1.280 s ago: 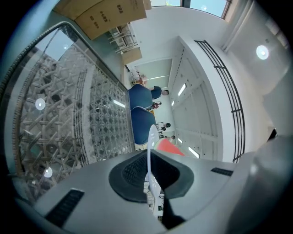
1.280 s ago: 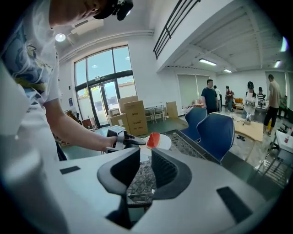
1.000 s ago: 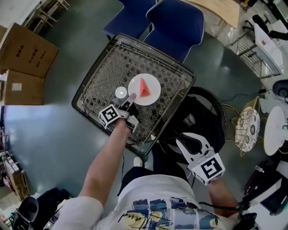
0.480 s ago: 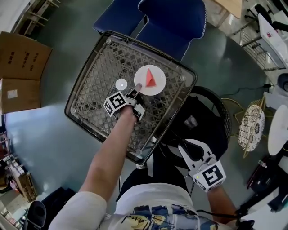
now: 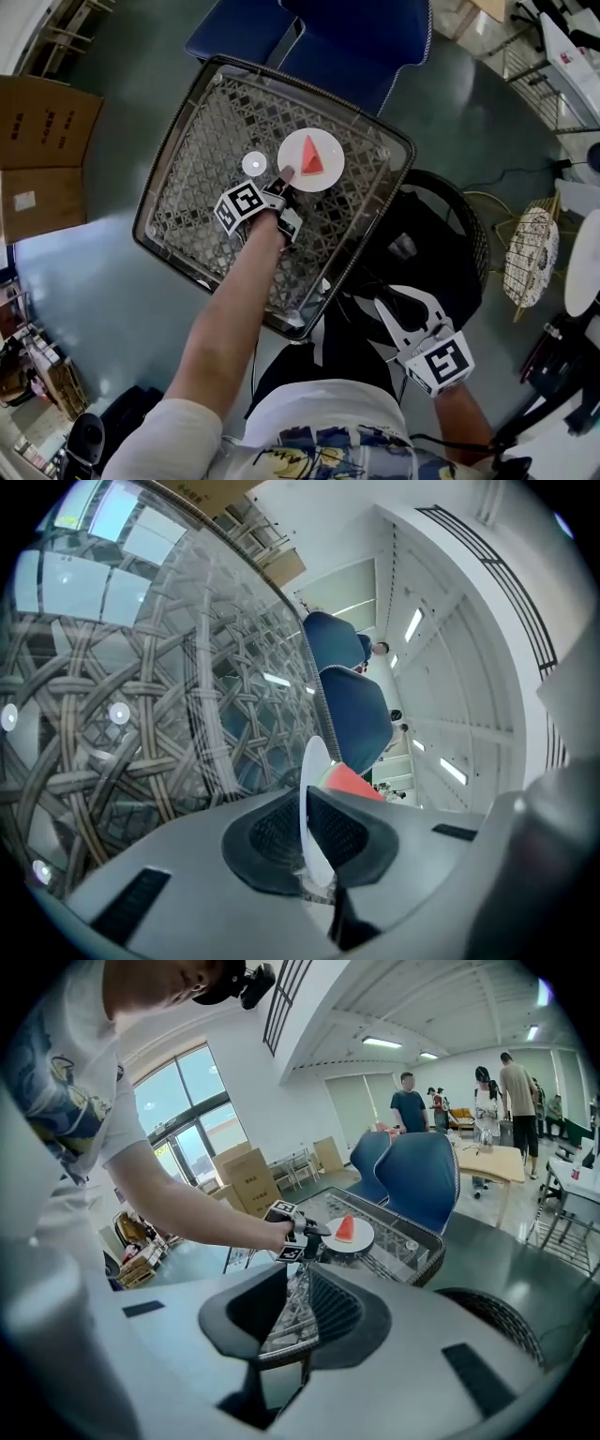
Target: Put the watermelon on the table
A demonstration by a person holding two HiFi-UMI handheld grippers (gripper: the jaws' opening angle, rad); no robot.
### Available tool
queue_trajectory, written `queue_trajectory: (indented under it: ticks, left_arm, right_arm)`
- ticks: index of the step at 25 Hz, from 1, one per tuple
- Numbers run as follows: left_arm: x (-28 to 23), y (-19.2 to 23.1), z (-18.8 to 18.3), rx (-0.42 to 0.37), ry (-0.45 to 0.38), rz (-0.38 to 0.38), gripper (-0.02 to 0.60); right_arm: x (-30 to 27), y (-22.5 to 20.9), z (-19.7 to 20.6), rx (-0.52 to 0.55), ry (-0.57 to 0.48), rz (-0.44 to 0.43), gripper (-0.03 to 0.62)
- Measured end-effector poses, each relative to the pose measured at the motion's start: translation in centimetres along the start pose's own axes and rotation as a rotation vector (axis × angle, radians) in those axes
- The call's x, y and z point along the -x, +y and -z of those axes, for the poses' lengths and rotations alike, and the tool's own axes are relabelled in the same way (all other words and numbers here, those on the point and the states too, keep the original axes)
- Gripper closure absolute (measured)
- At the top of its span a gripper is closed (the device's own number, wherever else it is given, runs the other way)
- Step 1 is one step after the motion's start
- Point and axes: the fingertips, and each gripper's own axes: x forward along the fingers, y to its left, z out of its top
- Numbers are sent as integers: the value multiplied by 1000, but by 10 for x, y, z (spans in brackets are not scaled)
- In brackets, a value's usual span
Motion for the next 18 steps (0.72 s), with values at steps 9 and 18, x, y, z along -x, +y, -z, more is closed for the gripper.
queue_trajectory:
  ticks: [9,18]
  left_arm:
    - [0,6,2,-252,94,-204,534]
    - [8,8,-1,-533,141,-430,479]
  right_arm:
    - [-9,8,0,4,9,-26,530]
    - [-8,17,1,12,9,-30,530]
